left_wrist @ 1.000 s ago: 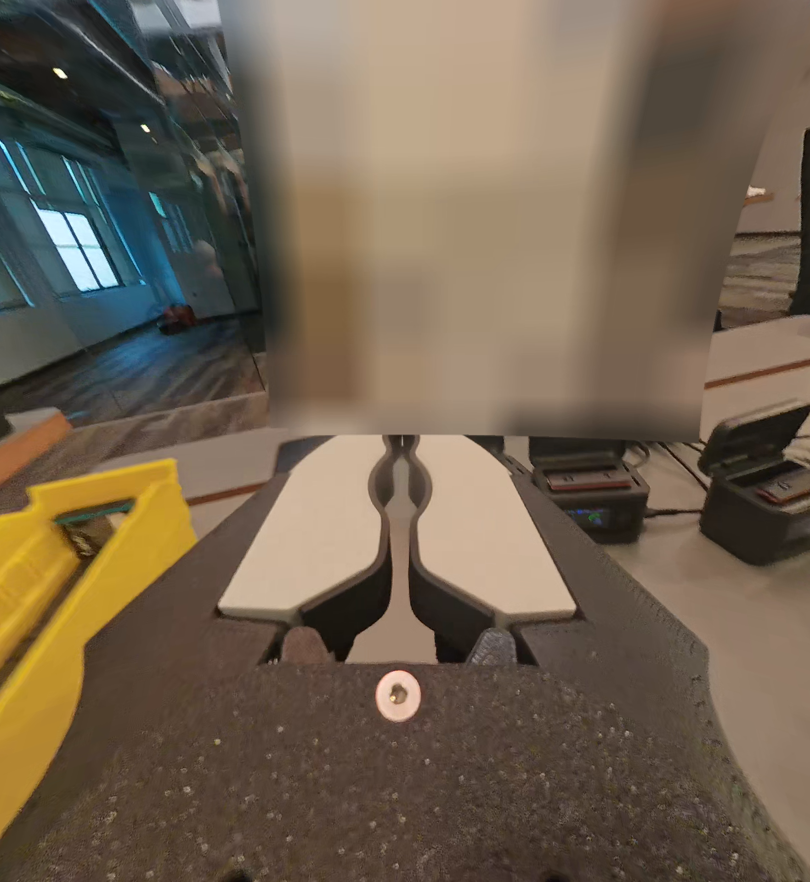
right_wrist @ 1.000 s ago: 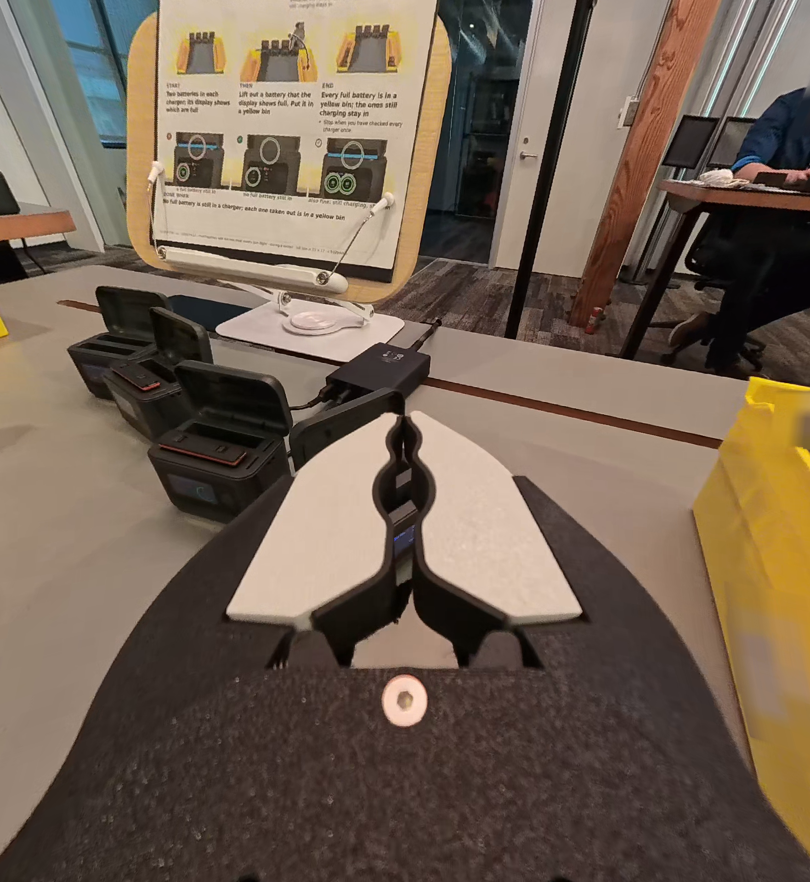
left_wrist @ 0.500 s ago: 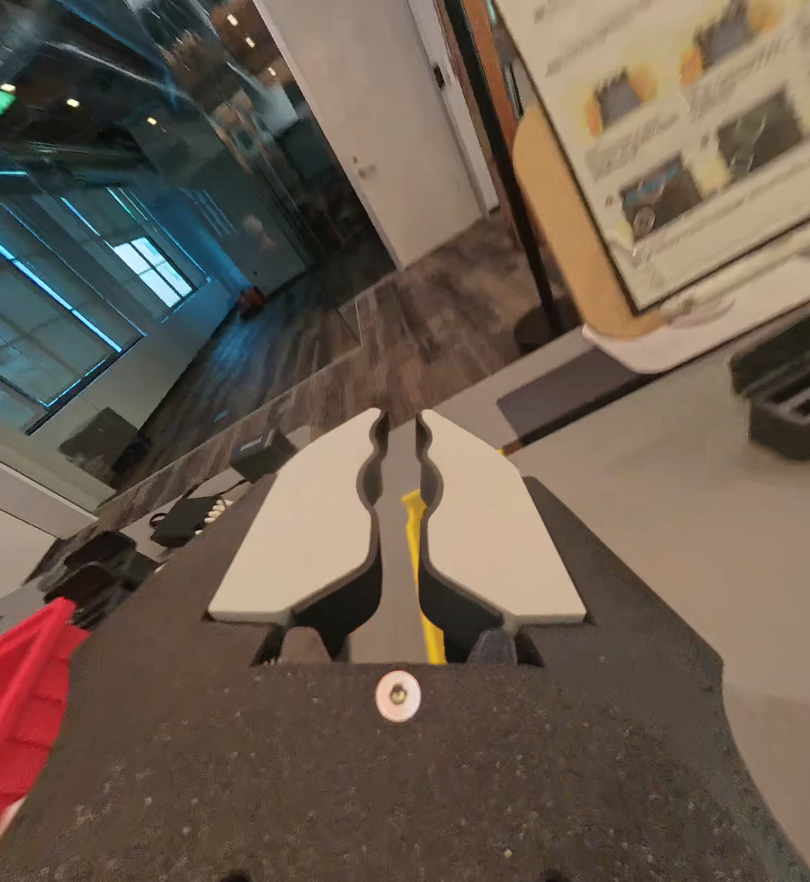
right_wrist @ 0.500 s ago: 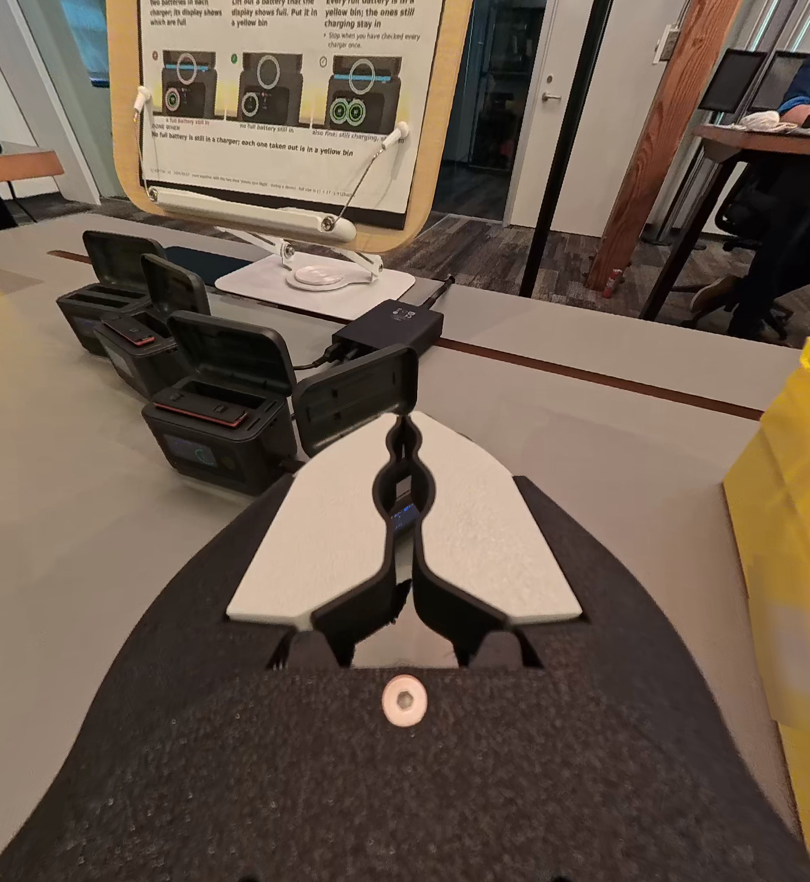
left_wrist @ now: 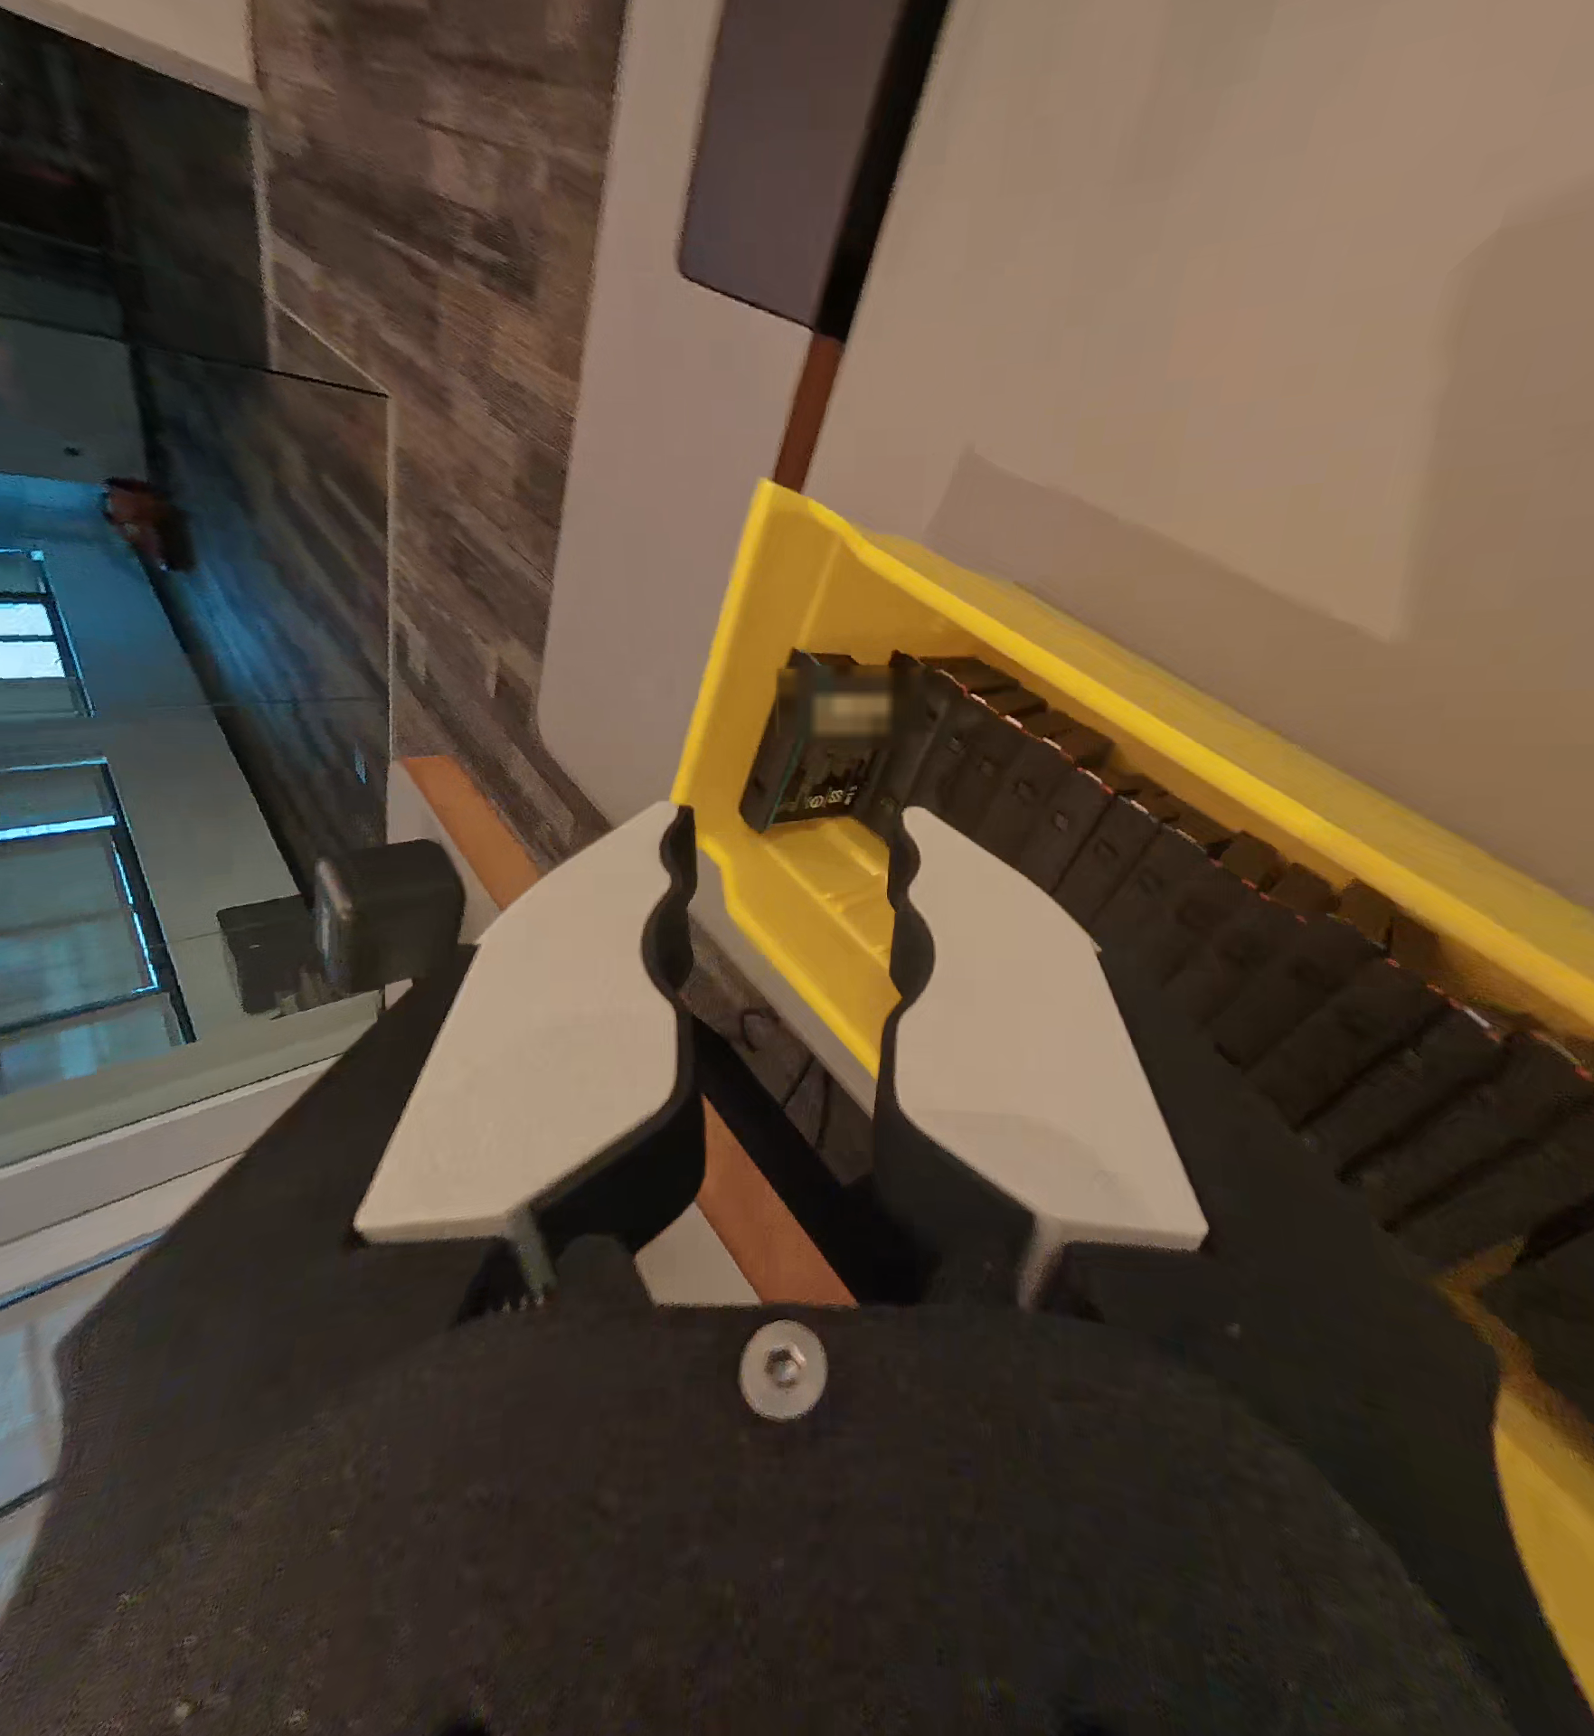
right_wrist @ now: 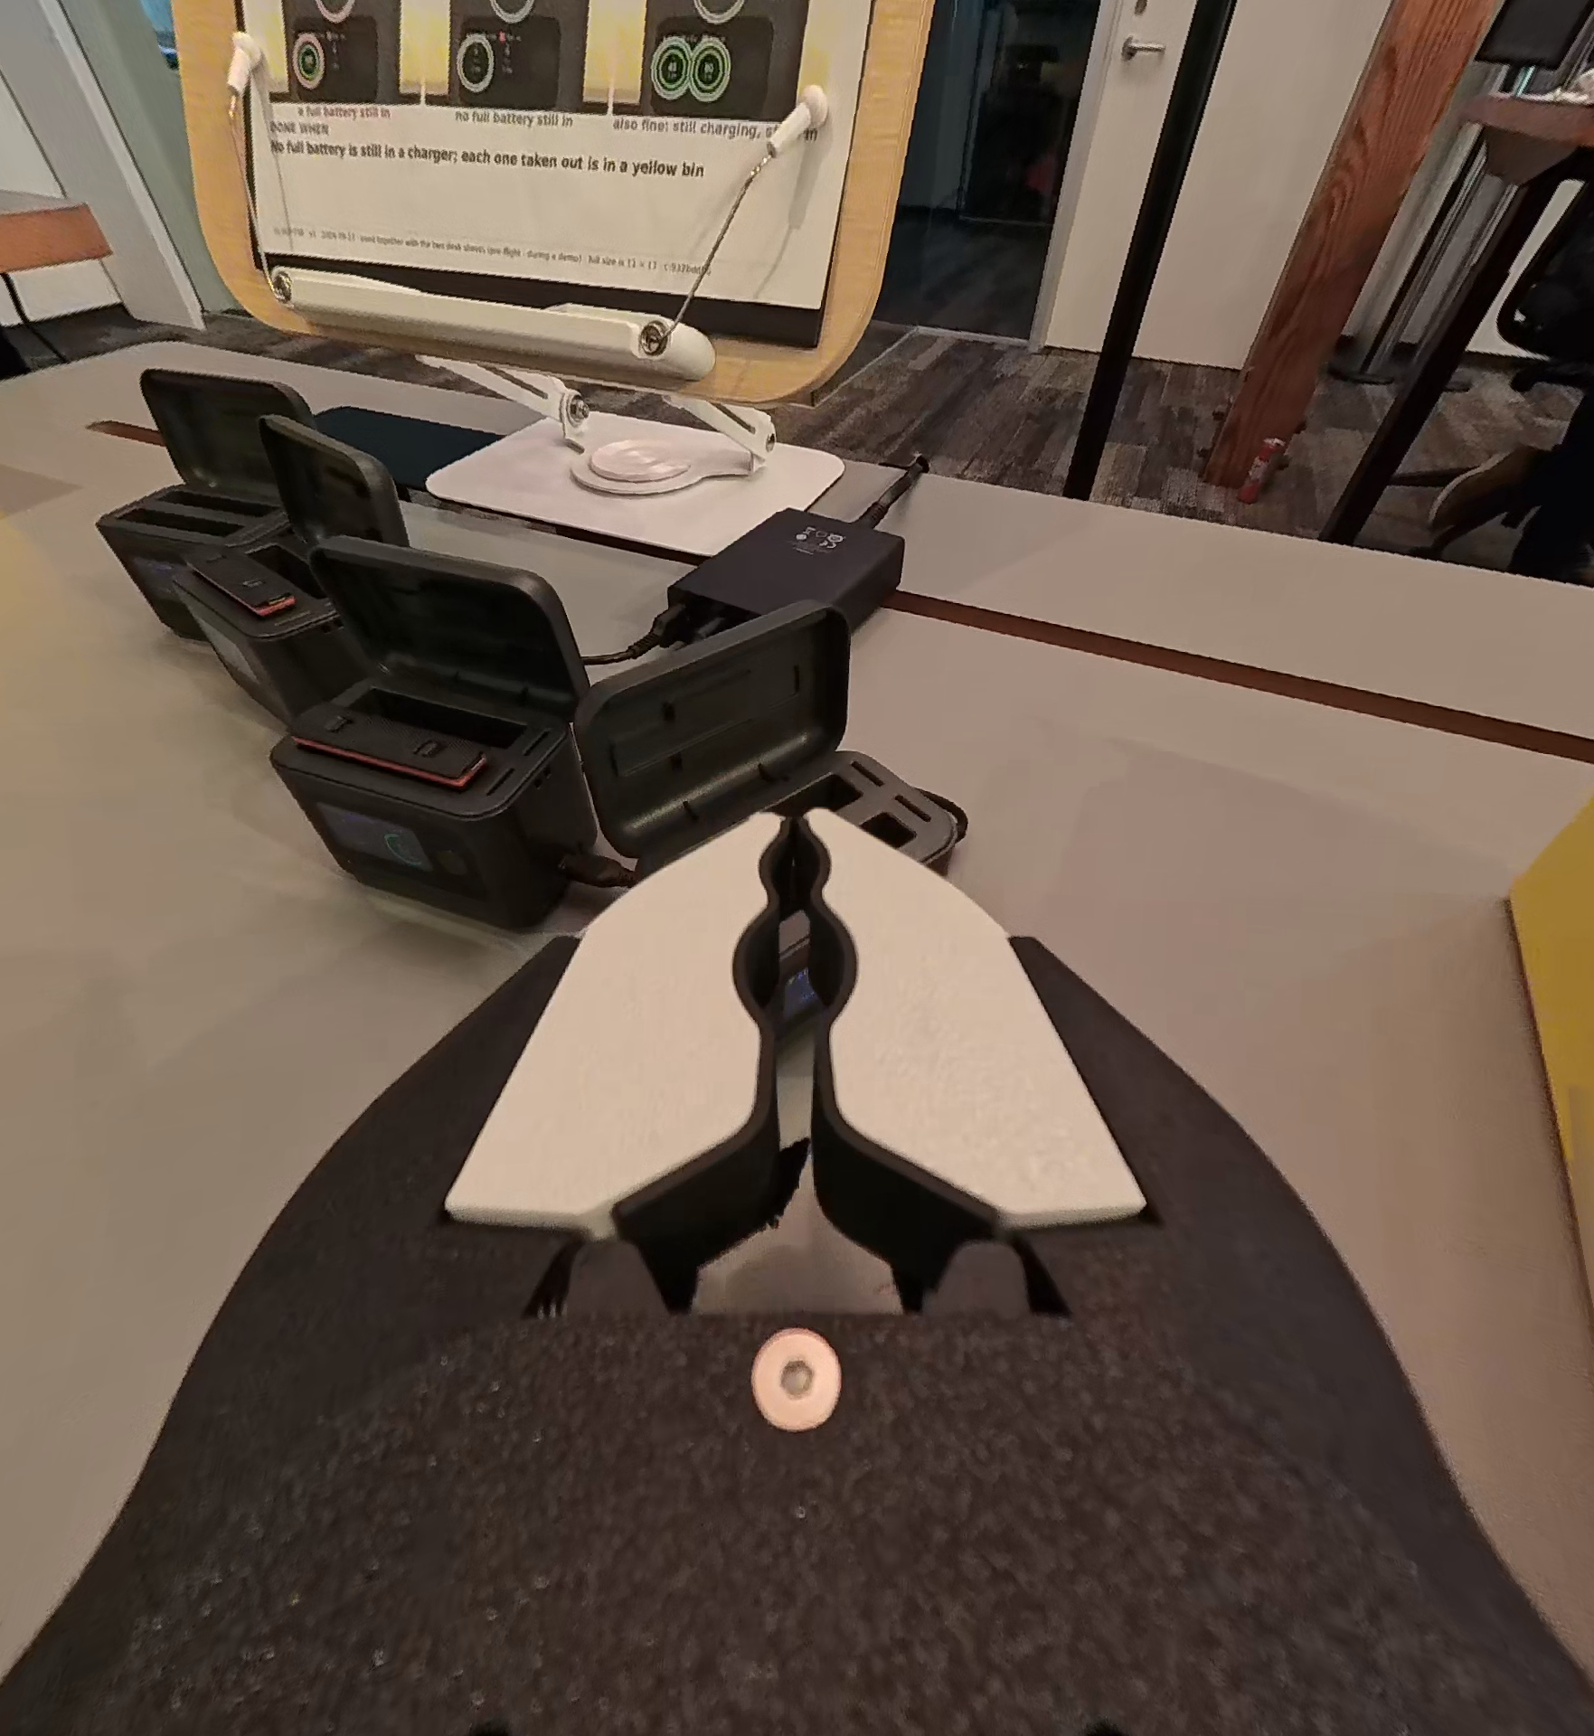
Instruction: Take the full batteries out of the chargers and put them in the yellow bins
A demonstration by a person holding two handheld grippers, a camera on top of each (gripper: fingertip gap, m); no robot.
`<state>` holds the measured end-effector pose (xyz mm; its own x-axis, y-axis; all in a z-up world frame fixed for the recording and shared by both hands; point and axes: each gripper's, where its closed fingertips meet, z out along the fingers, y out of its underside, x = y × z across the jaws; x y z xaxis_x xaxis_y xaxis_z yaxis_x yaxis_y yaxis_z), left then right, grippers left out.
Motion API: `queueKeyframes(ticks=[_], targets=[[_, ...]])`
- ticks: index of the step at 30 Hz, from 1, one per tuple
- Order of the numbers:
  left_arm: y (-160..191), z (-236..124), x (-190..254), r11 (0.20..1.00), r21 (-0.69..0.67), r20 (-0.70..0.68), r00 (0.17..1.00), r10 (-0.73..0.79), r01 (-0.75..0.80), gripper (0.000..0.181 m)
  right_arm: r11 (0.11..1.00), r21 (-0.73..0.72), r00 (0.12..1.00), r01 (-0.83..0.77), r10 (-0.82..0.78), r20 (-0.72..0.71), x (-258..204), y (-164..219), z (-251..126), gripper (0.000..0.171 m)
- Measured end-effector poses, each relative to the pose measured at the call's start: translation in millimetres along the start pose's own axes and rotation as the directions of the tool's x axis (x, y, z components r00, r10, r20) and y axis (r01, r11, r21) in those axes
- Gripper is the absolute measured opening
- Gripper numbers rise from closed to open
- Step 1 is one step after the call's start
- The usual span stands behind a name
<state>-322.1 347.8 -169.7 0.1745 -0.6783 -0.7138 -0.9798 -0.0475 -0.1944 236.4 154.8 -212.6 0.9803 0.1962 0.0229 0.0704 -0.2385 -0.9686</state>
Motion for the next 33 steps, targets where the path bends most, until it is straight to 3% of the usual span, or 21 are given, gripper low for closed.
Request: queueKeyframes(ticks=[9,17,27,33], targets=[[9.3,48.5,7.9,0.984,-0.129,-0.115,0.988,0.105,-0.12,0.04,1.0,-0.019,1.0,-0.011,0.011,0.023,-3.6,4.0,3.2,0.0],[17.3,68.7,9.9,0.966,-0.171,-0.168,0.972,0.164,-0.193,0.036,1.0,-0.029,0.999,0.001,0.0,0.039,-8.0,5.5,4.9,0.0],[20.7,59.9,9.2,0.957,-0.165,-0.185,0.961,0.207,-0.238,0.019,0.999,-0.041,0.999,0.006,-0.005,0.043,-9.1,8.2,5.2,0.0],[27.9,66.8,8.7,0.933,-0.206,-0.138,0.952,0.272,-0.297,0.035,0.999,-0.05,0.999,0.01,-0.008,0.051,-11.0,10.0,6.2,0.0]])
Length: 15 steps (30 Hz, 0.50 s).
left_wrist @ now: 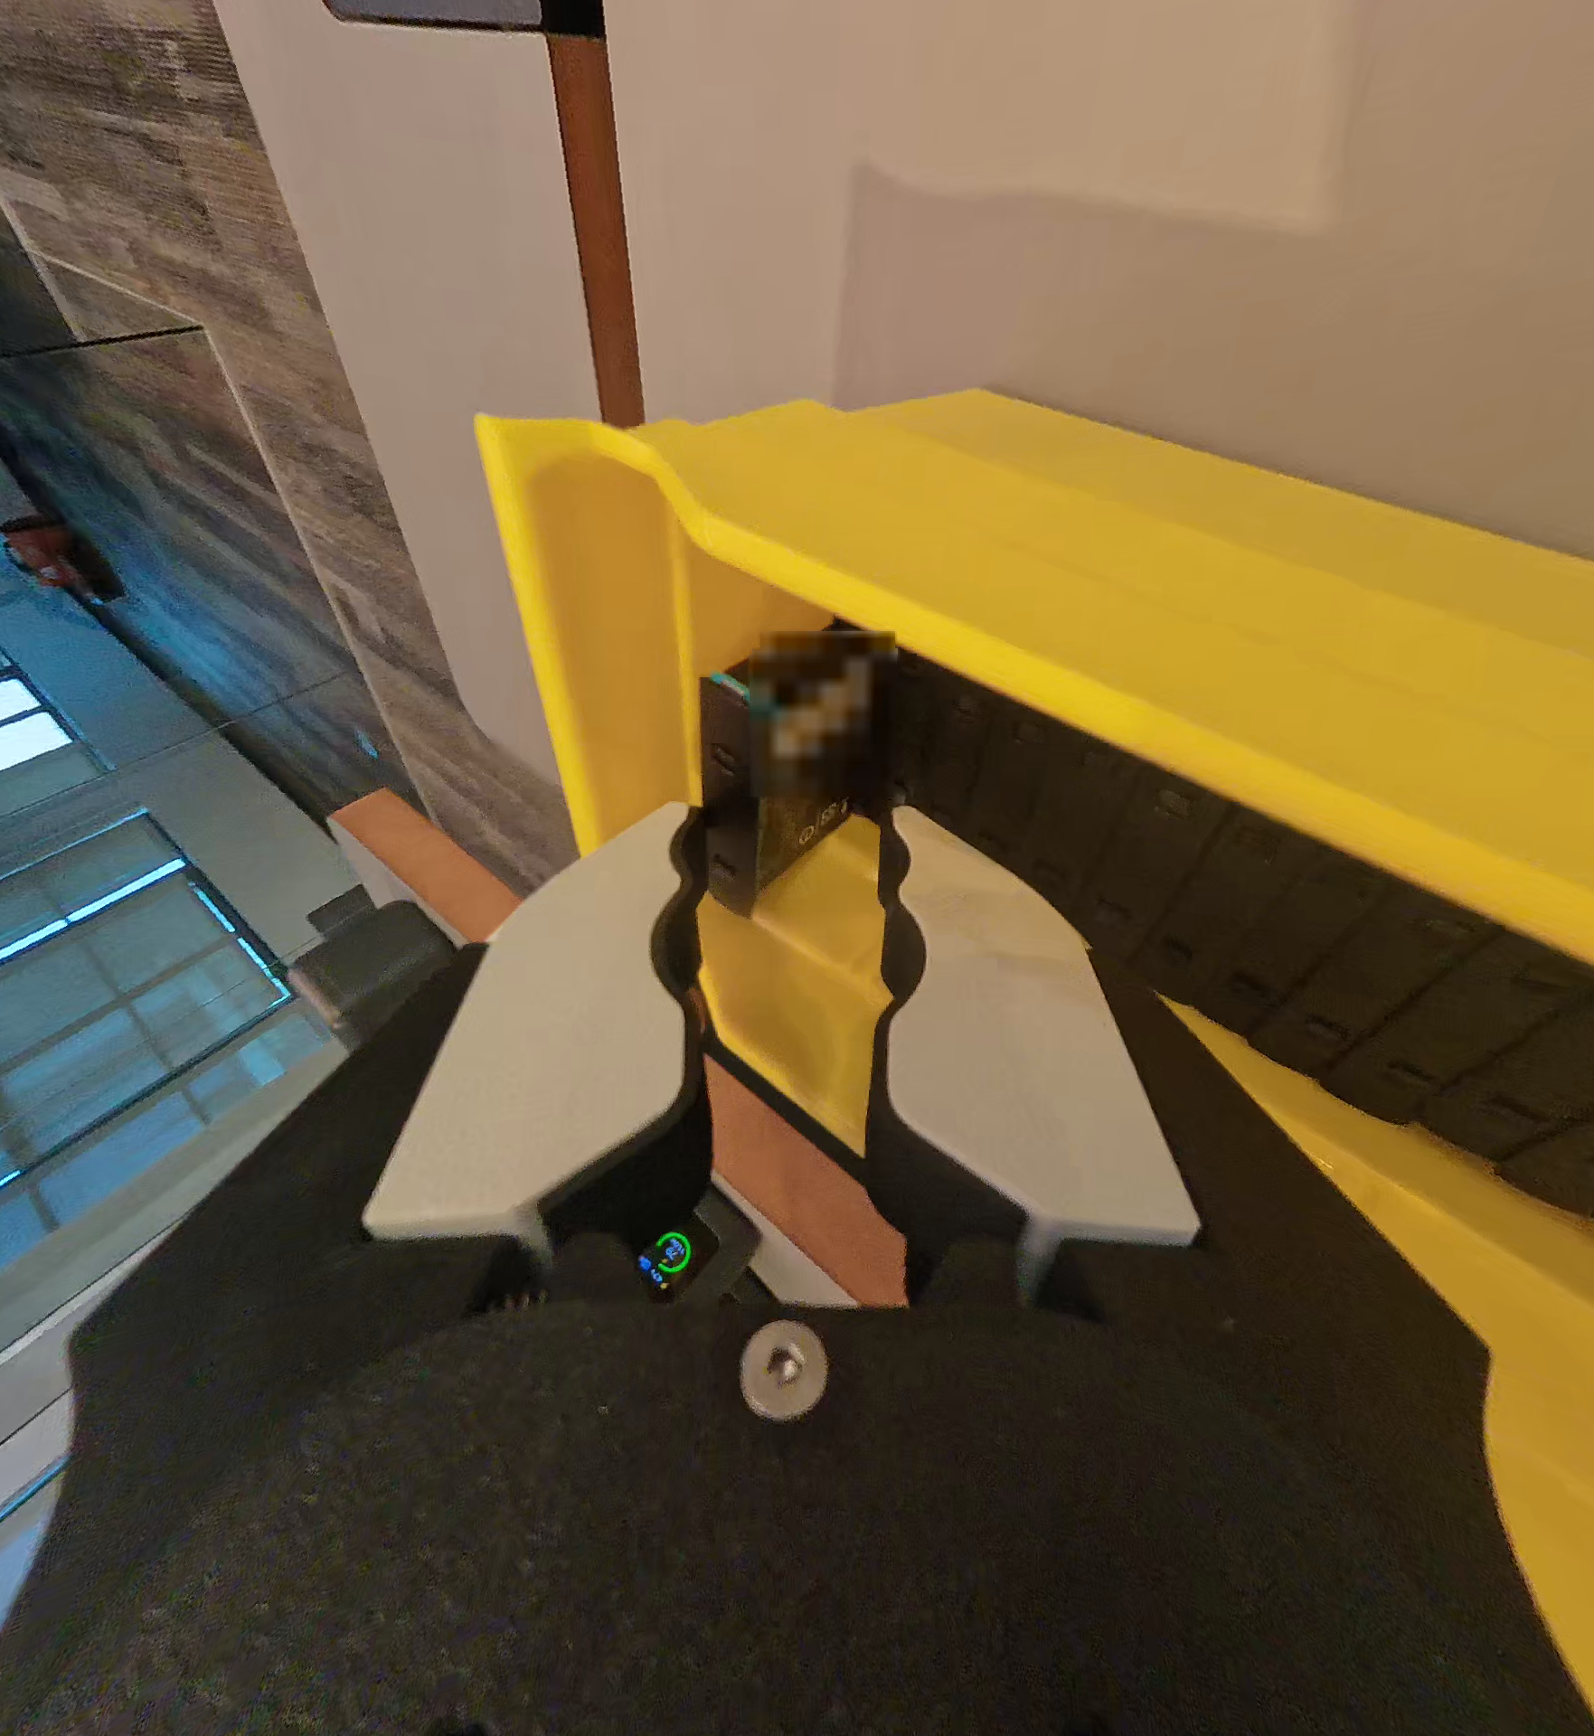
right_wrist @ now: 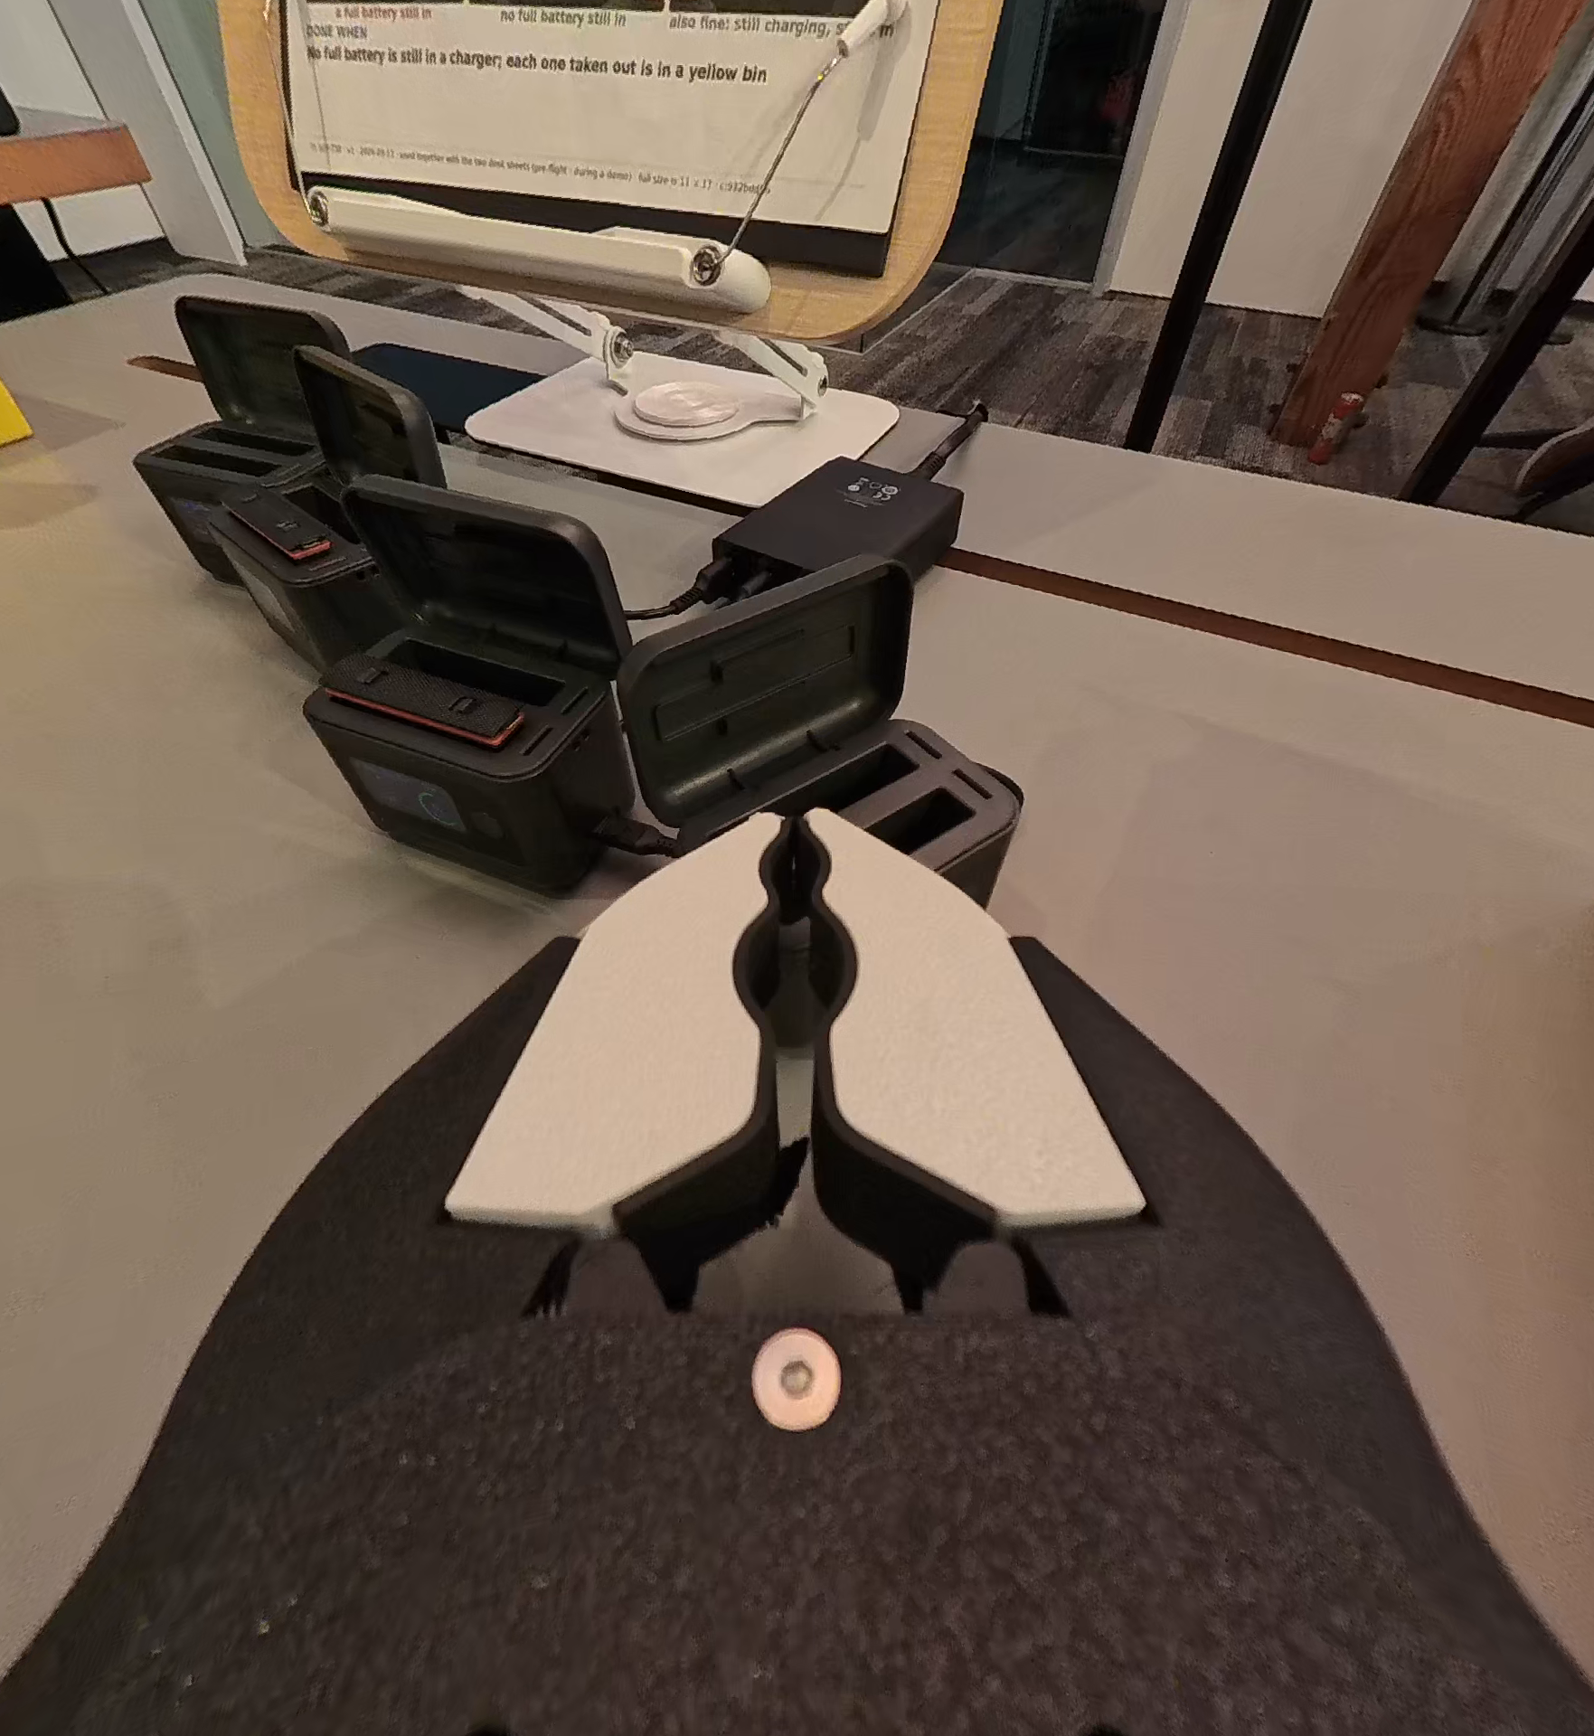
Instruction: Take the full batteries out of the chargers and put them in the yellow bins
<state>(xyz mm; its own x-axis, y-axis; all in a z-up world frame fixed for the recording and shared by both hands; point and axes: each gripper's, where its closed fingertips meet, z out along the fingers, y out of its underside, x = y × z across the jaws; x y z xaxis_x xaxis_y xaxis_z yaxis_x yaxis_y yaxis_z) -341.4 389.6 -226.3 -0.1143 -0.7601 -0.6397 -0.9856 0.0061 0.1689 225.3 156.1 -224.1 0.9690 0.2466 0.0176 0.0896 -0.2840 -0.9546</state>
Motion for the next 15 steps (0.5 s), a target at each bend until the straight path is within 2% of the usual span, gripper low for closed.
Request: queueKeyframes(ticks=[9,15], targets=[[-1.6,3.7,-6.6,1.0,0.002,0.031,1.0,0.003,-0.003,0.027,1.0,-0.019,1.0,0.003,-0.002,0.019,-3.6,3.4,2.5,0.0],[-0.8,2.9,-13.1,1.0,-0.015,0.1,0.995,0.012,-0.011,0.014,1.0,-0.022,1.0,0.009,-0.009,0.017,-3.8,3.9,2.3,0.0]])
